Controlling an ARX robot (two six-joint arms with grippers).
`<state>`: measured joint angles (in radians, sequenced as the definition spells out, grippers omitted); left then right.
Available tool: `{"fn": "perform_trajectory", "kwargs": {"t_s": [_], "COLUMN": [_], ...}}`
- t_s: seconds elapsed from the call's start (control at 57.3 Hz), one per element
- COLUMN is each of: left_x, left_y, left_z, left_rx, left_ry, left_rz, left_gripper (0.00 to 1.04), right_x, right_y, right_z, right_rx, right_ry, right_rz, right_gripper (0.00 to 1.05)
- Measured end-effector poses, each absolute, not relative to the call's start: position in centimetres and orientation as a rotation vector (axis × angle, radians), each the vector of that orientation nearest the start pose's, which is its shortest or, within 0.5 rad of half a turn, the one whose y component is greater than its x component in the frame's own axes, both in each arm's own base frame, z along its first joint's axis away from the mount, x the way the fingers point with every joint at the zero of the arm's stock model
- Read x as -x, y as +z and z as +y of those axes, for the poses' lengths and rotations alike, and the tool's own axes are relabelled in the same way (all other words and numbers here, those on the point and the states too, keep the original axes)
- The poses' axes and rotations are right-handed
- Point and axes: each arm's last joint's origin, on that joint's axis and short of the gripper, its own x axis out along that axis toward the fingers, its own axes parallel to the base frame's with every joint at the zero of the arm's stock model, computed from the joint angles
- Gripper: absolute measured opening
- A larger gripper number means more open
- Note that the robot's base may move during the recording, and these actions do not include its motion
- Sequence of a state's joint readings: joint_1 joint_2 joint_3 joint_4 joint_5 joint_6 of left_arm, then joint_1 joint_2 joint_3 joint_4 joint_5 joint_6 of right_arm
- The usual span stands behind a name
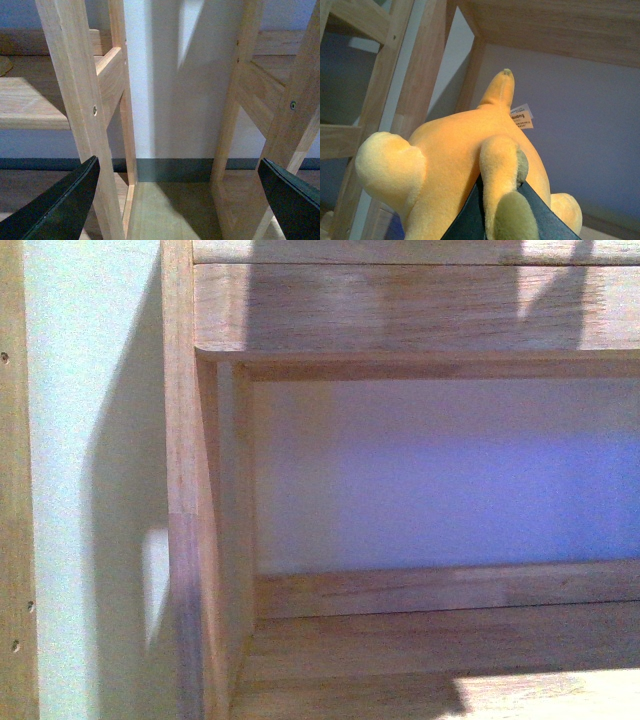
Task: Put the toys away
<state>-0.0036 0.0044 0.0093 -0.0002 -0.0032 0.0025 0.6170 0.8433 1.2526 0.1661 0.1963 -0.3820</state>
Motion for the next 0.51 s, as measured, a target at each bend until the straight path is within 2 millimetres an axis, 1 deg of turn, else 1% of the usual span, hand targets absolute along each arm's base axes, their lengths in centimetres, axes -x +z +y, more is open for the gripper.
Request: {"fn": "perform_trajectory", "kwargs": {"t_s": [0.14,0.314,0.436,0.506], "left_x": [-9.7,-9.7,-9.7,-9.7], "left_y": [16.6,16.6,16.6,16.6], "left_z": [0.0,0.0,0.0,0.0], "left_rx": [-0.002,-0.002,-0.002,-0.002], "left_ry": [0.000,0.000,0.000,0.000], "left_rz": [-0.005,-0.005,-0.005,-0.005], "left_gripper": [0.98,0.98,0.98,0.98], "right_x": [-11.3,-12.8,-14.0,-14.8], "right_y": [51.0,50.8,50.7,50.8], "right_z": [5.0,3.0,2.3,2.2], "right_rx": [0.106,0.079,0.062,0.049], "right_ry": [0.257,0.198,0.192,0.201], "right_rz": [-0.605,-0.586,-0.570,-0.563], "right_gripper": [0.06,0.06,0.06,0.06]}}
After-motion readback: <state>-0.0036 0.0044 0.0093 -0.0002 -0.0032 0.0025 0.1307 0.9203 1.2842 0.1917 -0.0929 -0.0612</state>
